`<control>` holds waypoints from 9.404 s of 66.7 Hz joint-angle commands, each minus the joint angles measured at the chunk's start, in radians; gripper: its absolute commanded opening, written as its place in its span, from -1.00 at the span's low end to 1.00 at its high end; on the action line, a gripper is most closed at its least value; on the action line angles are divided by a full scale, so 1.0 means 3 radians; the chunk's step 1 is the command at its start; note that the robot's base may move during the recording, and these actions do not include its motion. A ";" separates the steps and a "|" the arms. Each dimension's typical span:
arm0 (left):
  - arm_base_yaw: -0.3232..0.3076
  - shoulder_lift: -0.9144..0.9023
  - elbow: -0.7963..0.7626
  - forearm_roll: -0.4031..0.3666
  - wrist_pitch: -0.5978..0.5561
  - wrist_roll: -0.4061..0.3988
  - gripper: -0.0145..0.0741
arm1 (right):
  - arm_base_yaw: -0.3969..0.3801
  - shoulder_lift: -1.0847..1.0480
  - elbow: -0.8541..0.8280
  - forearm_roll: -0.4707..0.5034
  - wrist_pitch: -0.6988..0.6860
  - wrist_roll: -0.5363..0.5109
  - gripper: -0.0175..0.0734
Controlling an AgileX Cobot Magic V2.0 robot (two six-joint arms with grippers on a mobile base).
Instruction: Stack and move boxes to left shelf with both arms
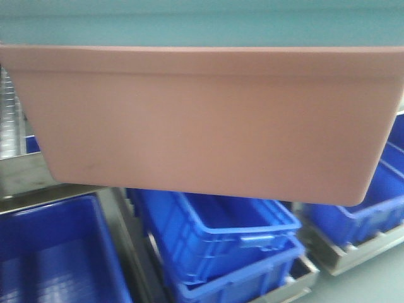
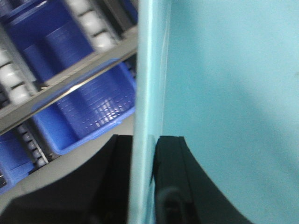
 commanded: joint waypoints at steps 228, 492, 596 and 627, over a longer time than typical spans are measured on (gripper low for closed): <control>-0.0046 -0.0178 -0.0144 -0.0319 -0.0595 0.0136 -0.68 | -0.0118 -0.0103 -0.0167 0.0274 -0.0713 -0.0003 -0.49; -0.0427 -0.1076 0.0903 0.0403 -0.1252 0.0111 -0.63 | -0.0601 -0.1306 0.1075 -0.0389 -0.1968 -0.0184 -0.49; -0.0793 -0.2413 0.2984 -0.1097 -0.3323 0.1624 -0.64 | -0.0587 -0.2910 0.2596 -0.0392 -0.2627 -0.0184 -0.49; -0.0404 -0.3700 0.4768 -0.1209 -0.4417 0.1792 -0.65 | -0.0587 -0.2910 0.2596 -0.0392 -0.2627 -0.0184 -0.49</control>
